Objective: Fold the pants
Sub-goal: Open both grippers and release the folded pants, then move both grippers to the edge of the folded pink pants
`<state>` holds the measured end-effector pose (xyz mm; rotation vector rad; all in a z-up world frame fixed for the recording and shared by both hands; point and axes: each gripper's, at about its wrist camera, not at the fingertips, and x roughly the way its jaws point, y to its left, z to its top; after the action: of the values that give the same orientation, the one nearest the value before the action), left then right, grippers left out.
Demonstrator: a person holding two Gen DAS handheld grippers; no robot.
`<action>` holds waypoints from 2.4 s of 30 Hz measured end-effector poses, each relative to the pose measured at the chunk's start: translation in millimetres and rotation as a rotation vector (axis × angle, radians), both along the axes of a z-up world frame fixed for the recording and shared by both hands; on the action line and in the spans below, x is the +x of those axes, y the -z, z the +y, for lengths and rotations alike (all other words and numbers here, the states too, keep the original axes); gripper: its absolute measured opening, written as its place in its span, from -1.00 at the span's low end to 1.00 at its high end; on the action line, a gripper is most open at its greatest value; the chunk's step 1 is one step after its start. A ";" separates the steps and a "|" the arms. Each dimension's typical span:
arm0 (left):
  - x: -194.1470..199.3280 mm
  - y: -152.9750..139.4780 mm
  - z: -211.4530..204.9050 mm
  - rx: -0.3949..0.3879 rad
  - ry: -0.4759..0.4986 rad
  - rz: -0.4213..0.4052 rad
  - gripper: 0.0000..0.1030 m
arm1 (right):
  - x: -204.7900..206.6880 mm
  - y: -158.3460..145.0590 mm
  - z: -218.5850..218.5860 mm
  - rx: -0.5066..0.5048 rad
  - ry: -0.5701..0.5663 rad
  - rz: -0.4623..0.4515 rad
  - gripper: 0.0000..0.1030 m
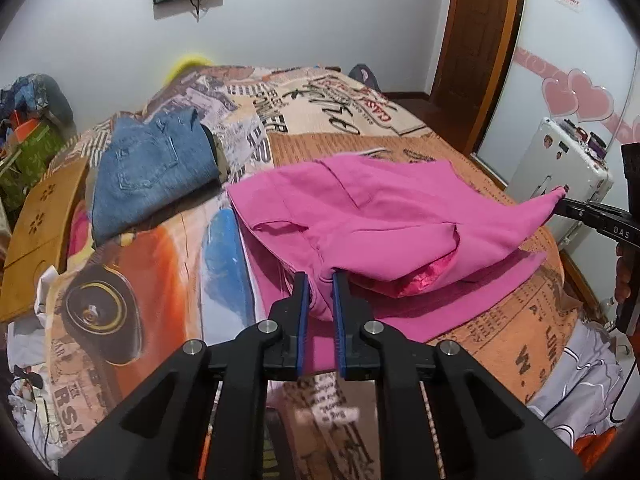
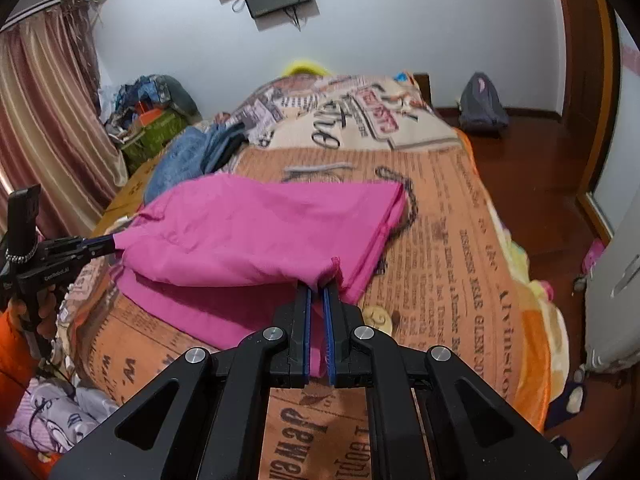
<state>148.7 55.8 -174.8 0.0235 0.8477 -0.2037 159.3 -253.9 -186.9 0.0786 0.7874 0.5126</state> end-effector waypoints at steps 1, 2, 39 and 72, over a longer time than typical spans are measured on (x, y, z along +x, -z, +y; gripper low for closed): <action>-2.9 -2.5 1.6 0.000 0.002 -0.004 -0.79 | -1.6 -2.7 0.1 0.001 0.001 -0.009 -0.90; -4.5 -3.0 2.2 0.000 0.004 -0.003 -0.79 | -2.8 -4.8 0.9 0.000 0.000 -0.015 -0.90; -4.6 36.4 -13.0 0.038 0.008 0.066 -0.19 | 7.3 52.1 52.7 -0.086 -0.120 0.135 -0.50; 154.1 47.6 48.2 -0.064 -0.118 0.154 0.11 | 178.4 48.5 6.0 -0.103 0.108 0.117 0.08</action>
<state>302.7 103.9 -222.4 -0.1029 0.9924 -0.1228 337.6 -247.9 -235.4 0.0561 0.9179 0.3674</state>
